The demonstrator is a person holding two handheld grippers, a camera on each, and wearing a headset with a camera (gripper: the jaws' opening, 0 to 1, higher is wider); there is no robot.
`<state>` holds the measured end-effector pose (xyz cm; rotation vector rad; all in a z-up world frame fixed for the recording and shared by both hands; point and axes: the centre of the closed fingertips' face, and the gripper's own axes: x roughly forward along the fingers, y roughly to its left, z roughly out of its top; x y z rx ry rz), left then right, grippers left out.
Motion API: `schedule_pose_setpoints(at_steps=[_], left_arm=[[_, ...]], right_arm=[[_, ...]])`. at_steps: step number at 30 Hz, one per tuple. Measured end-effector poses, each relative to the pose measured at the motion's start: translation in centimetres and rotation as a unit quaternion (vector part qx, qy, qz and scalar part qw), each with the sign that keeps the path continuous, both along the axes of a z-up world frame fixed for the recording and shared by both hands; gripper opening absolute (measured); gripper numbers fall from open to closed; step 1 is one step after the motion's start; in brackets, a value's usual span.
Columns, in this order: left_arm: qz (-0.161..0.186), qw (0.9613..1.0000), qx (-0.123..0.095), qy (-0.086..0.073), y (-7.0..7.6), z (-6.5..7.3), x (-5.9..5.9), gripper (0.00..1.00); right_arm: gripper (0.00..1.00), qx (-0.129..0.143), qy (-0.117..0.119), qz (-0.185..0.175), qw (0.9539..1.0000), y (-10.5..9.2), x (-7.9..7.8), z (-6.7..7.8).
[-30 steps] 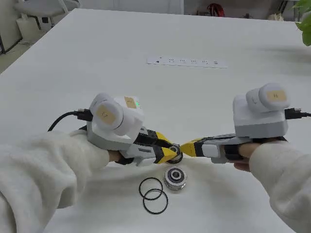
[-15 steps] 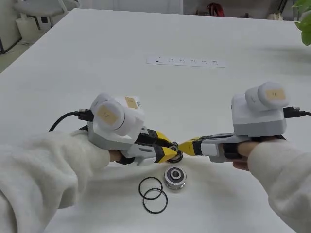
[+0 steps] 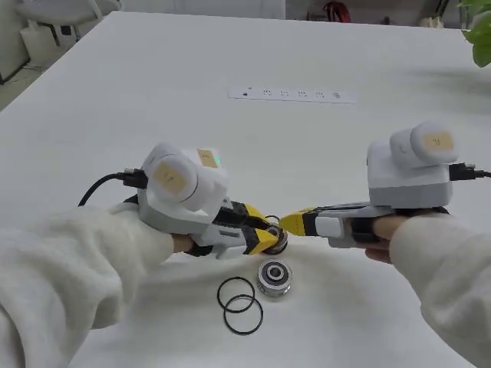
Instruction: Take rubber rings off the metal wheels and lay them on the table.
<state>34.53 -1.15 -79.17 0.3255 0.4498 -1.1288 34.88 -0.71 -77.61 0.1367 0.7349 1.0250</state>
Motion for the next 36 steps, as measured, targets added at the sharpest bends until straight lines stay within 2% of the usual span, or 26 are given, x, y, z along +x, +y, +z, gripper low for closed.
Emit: schedule_pose_setpoints(at_steps=[6,10,12,16,22,24,26,31,32,36], left_arm=[[0.003,0.9999,-0.006,0.013,0.1,0.0,0.1,0.14],[-0.003,0.9999,0.002,0.013,0.1,0.1,0.0,0.14],[-0.009,0.9997,0.005,0.021,0.3,0.2,-0.2,0.16],[-0.012,0.9996,-0.007,0.023,0.4,1.1,-0.4,0.19],[-0.013,0.9997,-0.009,0.017,0.7,2.4,-0.5,0.28],[-0.020,0.9998,-0.005,0.004,0.7,2.9,-0.6,0.33],[-0.024,0.9997,-0.005,-0.001,0.7,3.4,-0.7,0.40],[-0.032,0.9994,-0.006,-0.008,0.8,4.4,-0.9,0.48],[-0.033,0.9993,-0.007,-0.015,0.8,4.8,-0.9,0.50],[-0.032,0.9990,-0.013,-0.030,1.1,6.3,-0.8,0.58]], right_arm=[[0.00,-0.007,0.004,0.000,1.0000,-0.1,0.0,-0.4],[0.00,-0.007,0.006,-0.004,1.0000,-0.3,0.1,-0.5],[0.00,-0.006,0.005,-0.004,1.0000,-0.3,0.1,-0.4],[0.00,-0.005,0.004,-0.006,1.0000,-0.3,0.1,-0.3],[0.00,0.001,0.003,-0.010,0.9999,-0.4,0.3,-0.1],[0.00,0.002,0.002,-0.011,0.9999,-0.4,0.4,0.0],[0.00,0.003,0.002,-0.012,0.9999,-0.4,0.4,0.1],[0.00,0.009,0.003,-0.014,0.9999,-0.4,0.5,0.4],[0.00,0.010,0.002,-0.015,0.9998,-0.4,0.5,0.5],[0.00,0.018,-0.001,-0.018,0.9997,-0.4,0.7,1.0]])
